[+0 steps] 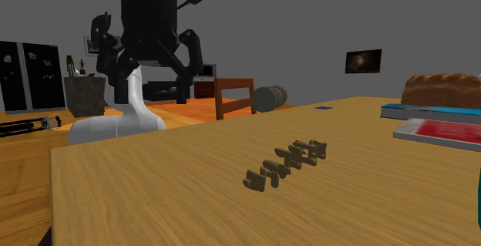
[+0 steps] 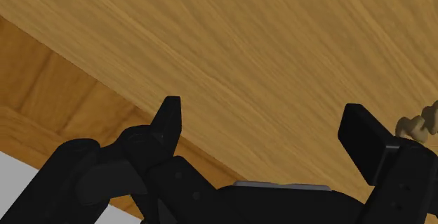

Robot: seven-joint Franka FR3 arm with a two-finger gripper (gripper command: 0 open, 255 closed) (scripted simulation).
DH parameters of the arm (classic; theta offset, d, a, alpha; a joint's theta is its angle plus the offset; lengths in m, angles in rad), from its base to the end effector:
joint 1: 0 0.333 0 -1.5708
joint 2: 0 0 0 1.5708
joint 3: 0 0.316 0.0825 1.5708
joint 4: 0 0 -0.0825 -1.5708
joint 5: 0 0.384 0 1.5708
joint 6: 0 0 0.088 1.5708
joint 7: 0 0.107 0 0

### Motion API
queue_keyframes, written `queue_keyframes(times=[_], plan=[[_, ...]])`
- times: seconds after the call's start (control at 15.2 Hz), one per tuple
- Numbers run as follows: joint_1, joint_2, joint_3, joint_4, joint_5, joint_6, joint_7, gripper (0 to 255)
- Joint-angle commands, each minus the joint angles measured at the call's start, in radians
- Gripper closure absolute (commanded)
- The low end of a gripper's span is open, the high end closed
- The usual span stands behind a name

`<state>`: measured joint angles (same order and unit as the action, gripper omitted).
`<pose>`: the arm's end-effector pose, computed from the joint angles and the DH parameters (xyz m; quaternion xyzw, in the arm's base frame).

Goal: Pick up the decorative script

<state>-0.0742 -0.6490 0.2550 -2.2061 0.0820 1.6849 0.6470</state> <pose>0.3532 0.0987 0.6175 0.9652 -0.2530 0.0652 0.0116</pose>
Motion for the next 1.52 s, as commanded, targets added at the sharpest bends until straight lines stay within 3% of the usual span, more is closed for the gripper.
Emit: queue_keyframes(times=[0.0,0.46,0.86,1.45], plan=[[-0.015,0.048,0.061,0.038,0.021,0.005,0.124,0],[-0.087,0.286,0.255,0.227,0.016,0.032,0.525,0],[-0.123,0.572,0.400,0.465,-0.101,0.023,0.895,0],[-0.117,0.564,0.396,0.355,-0.097,0.126,0.896,0]])
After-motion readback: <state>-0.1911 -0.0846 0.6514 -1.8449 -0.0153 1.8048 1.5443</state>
